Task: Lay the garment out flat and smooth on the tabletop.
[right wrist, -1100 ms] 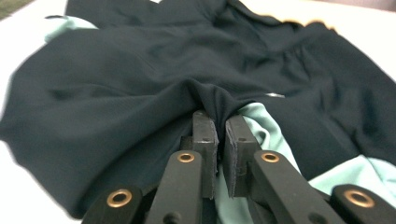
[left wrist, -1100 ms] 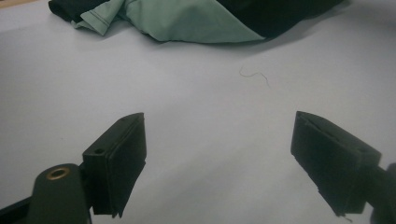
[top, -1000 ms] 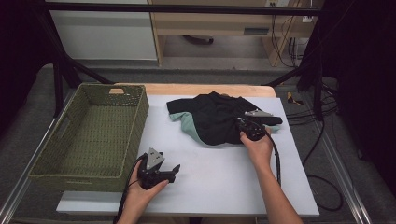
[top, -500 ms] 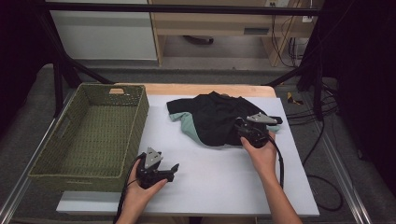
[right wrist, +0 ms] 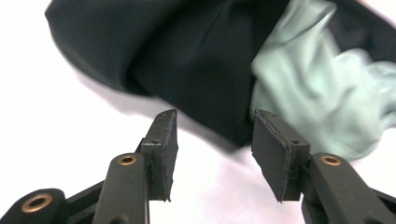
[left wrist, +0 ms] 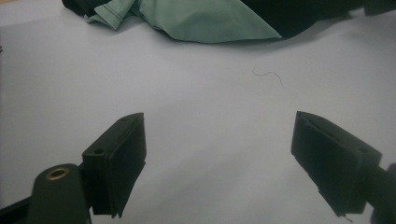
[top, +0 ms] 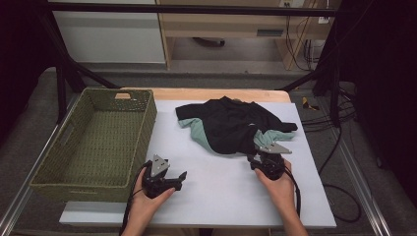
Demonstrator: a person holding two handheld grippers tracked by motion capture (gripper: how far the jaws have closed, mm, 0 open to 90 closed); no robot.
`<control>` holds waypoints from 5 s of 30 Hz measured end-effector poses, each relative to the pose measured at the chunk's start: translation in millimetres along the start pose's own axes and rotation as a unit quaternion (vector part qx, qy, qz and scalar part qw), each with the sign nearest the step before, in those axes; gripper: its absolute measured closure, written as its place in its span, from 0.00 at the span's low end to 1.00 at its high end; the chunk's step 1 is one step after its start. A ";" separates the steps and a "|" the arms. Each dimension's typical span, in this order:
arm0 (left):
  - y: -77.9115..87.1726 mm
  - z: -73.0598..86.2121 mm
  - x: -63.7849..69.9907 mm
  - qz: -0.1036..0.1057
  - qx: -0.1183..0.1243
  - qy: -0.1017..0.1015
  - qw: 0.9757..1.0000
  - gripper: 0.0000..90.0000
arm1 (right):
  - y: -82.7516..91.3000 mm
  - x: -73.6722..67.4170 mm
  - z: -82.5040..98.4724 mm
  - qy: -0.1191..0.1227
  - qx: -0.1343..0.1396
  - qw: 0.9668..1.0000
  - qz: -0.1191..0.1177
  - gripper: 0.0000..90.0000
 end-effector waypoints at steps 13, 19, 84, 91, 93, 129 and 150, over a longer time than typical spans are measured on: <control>0.2 -0.1 2.8 -0.005 -0.001 -0.007 1.000 0.20 | 4.1 1.3 -2.0 0.014 -0.004 1.000 -0.009 0.99; 1.1 -0.7 3.6 -0.005 0.001 -0.009 1.000 0.20 | 22.6 -9.4 -7.7 0.010 0.017 0.999 -0.033 0.99; 0.2 -0.2 1.4 -0.008 -0.001 -0.009 1.000 0.21 | 8.5 -34.3 -25.9 0.023 0.010 0.999 -0.048 0.65; 0.2 -0.1 2.5 -0.008 -0.003 -0.015 1.000 0.21 | -15.3 -37.9 -34.6 0.045 -0.002 0.998 -0.033 0.65; 0.2 0.0 2.6 -0.008 -0.004 -0.015 1.000 0.21 | -20.6 -36.9 -34.8 0.047 -0.006 0.998 -0.032 0.64; 0.5 -0.5 5.5 -0.007 -0.003 -0.022 1.000 0.21 | -45.9 -41.2 -46.9 0.037 -0.027 0.999 -0.010 0.95; 1.2 -1.2 5.2 -0.008 -0.001 -0.019 1.000 0.21 | 15.4 -79.2 -69.3 0.030 0.029 0.997 -0.066 0.96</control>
Point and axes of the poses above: each handheld gripper's, and its own axes: y roughly backward along the jaws, z roughly out of its underside, x roughly to its right, the point moved 3 cm from there along -y, roughly forward along the jaws, and after that the axes turned 12 degrees about -z, right-handed, at the moved point
